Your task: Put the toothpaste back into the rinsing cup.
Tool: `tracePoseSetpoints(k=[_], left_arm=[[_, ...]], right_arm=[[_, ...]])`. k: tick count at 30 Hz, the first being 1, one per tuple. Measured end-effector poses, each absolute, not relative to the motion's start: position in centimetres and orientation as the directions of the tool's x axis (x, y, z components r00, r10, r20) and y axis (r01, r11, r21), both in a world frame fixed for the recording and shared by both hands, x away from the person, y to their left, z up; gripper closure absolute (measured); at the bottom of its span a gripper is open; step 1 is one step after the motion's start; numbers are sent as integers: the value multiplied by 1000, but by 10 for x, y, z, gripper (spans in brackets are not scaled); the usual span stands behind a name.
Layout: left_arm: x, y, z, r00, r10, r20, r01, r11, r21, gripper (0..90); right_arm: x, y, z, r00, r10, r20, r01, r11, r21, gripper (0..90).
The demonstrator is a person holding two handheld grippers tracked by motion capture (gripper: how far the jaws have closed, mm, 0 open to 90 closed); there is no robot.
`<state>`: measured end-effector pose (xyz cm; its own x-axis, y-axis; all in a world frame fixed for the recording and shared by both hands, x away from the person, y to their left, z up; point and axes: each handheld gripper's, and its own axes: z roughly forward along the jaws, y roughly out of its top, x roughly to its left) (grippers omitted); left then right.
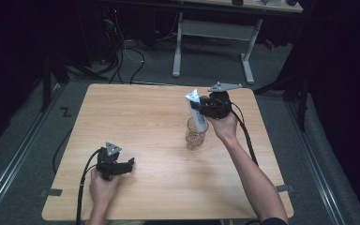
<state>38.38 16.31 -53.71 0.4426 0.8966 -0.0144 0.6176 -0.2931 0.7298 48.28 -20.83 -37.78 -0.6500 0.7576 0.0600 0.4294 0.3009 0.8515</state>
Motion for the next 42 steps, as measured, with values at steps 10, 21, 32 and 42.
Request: tracePoseSetpoints(k=[10,21,32,42], left_arm=[[384,163,-537,444,896,-14,618,-295,729,168],[384,163,-537,443,896,-15,618,-293,730,168],[384,163,-537,443,896,-16,618,-293,730,168],[384,163,-537,442,897,-16,618,-292,730,168]], right_arm=[[489,-206,-391,-642,765,58,455,319,831,673],[490,-205,-399,-647,761,51,467,342,815,670],[489,-208,-407,-645,762,61,482,343,807,667],[489,-208,-413,-643,763,64,493,349,797,663]])
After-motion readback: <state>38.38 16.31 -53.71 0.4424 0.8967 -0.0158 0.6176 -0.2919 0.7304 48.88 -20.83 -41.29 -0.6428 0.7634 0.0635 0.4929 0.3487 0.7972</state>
